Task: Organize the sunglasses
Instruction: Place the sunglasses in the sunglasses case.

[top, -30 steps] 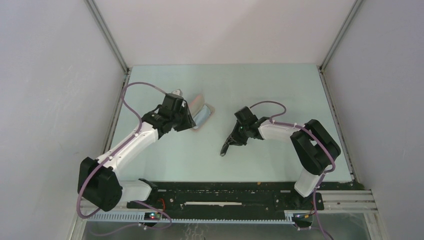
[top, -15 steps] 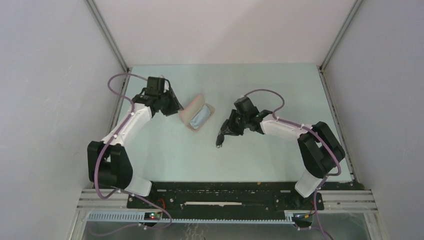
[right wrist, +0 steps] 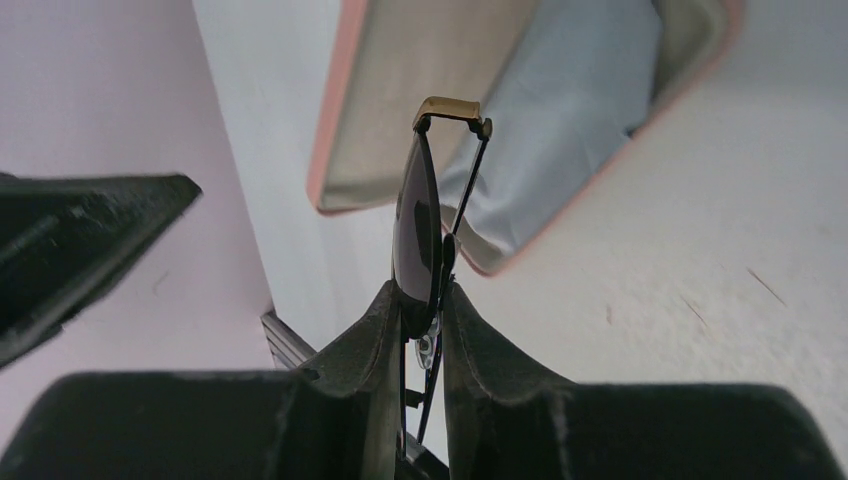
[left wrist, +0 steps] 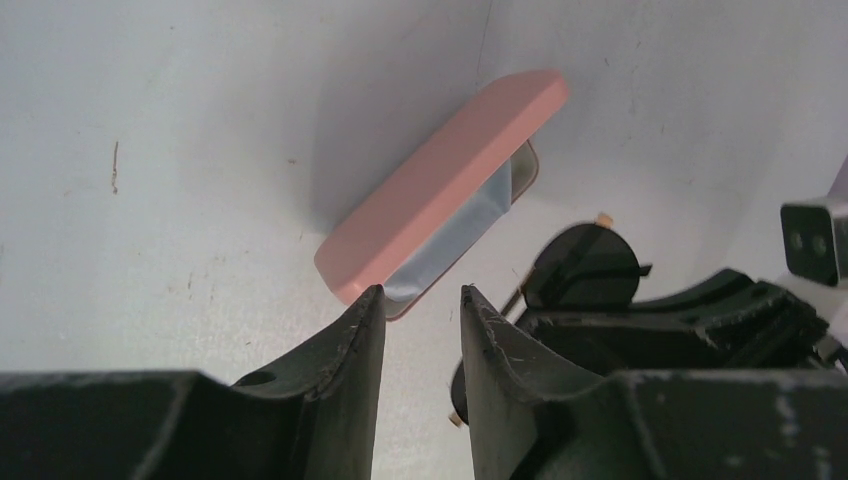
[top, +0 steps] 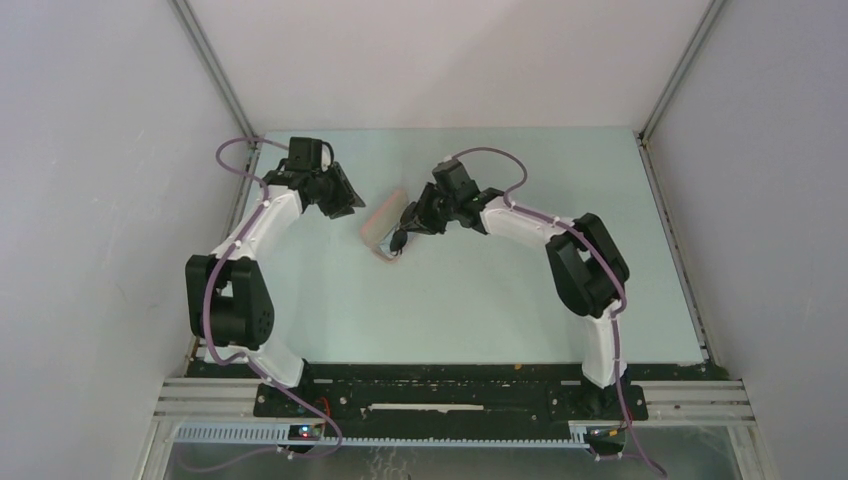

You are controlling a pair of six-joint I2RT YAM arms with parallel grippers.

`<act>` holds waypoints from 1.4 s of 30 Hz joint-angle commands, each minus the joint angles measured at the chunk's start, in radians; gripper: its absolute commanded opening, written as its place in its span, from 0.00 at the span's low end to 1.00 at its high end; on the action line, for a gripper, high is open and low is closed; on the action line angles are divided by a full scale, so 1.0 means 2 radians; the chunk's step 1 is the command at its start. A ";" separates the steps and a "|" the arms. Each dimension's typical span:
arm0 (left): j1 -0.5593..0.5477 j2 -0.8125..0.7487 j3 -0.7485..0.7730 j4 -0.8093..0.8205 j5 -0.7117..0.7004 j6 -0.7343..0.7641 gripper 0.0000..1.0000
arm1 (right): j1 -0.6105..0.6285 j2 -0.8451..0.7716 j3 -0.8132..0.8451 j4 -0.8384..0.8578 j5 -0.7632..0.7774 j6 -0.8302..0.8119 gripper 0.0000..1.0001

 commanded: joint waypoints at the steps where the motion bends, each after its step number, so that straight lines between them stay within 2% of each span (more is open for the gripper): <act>1: 0.007 -0.007 0.030 -0.011 0.018 0.011 0.38 | 0.008 0.036 0.061 0.010 0.010 0.032 0.25; 11: 0.019 -0.042 0.004 -0.013 0.024 0.012 0.39 | 0.015 0.081 0.076 0.040 0.048 0.112 0.25; 19: 0.019 -0.054 -0.015 -0.013 0.024 0.014 0.40 | 0.023 0.102 0.093 0.015 0.104 0.146 0.26; 42: 0.023 -0.076 -0.044 -0.015 0.021 0.019 0.40 | 0.025 0.151 0.137 -0.001 0.129 0.155 0.27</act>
